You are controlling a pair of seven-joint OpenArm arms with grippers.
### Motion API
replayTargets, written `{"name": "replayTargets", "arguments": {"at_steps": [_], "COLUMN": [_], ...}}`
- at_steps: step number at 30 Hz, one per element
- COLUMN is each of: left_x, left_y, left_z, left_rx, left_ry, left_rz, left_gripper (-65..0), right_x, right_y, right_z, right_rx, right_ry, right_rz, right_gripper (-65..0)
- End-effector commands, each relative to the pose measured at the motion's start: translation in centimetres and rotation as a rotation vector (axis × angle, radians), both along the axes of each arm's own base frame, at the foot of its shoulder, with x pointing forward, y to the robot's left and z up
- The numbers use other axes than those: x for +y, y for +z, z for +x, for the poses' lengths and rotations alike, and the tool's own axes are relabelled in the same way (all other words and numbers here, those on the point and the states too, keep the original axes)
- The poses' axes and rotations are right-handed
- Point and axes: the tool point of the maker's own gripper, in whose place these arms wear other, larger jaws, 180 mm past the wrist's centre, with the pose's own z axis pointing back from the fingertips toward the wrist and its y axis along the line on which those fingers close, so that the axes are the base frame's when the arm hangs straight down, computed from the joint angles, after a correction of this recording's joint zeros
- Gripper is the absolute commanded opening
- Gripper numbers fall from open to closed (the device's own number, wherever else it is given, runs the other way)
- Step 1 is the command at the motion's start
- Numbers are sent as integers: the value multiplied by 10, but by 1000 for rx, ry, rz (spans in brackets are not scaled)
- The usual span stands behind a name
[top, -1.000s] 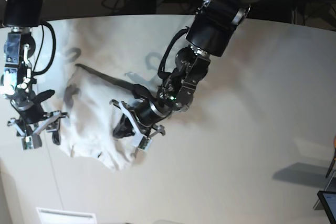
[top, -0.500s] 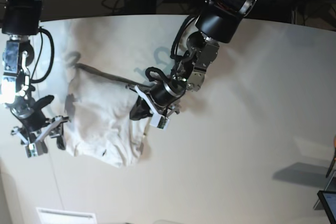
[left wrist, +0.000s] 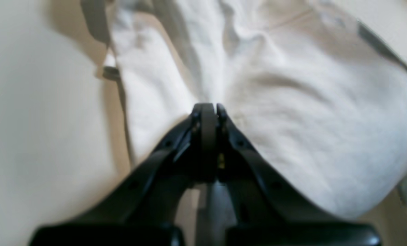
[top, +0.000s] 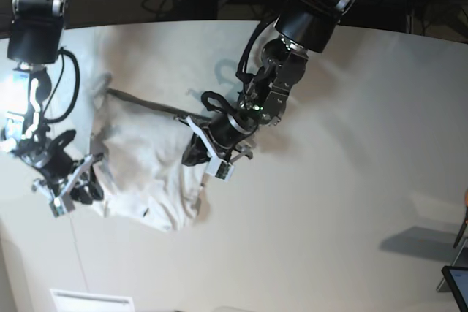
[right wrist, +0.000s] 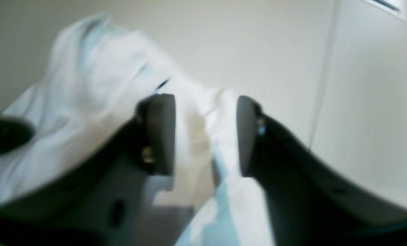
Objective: Fold the T-shirt properly
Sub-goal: 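Grasp the bundle's folded edge with both grippers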
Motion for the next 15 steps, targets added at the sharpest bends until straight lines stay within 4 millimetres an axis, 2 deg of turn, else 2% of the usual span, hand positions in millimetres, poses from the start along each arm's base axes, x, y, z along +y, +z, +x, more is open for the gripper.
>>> {"name": "replayTargets", "arguments": {"at_steps": [1, 2, 4, 6, 10, 13, 15], "left_x": [-4, -5, -5, -11, -22, -36, -45], "left_y": [44, 52, 64, 80, 94, 69, 42], "left_z": [28, 32, 39, 47, 53, 52, 46], "left_rx": [-114, -132, -157, -207, -235, -161, -113], "left_ry": [37, 45, 53, 52, 54, 43, 3], "left_rz": [-63, -73, -89, -117, -153, -141, -79], "left_gripper": [-650, -650, -650, -650, -650, -650, -650], "right_x": [0, 3, 2, 7, 11, 11, 10], "right_y": [20, 19, 13, 10, -1, -10, -17], "right_z": [1, -6, -21, -30, -42, -51, -59], "right_rx": [-71, -77, -74, -71, -43, -20, 1], "right_ry": [5, 3, -28, -40, -38, -42, -45], "right_rz": [18, 33, 64, 83, 90, 89, 88], "right_gripper": [-611, -650, -627, -646, -649, -649, -649]}}
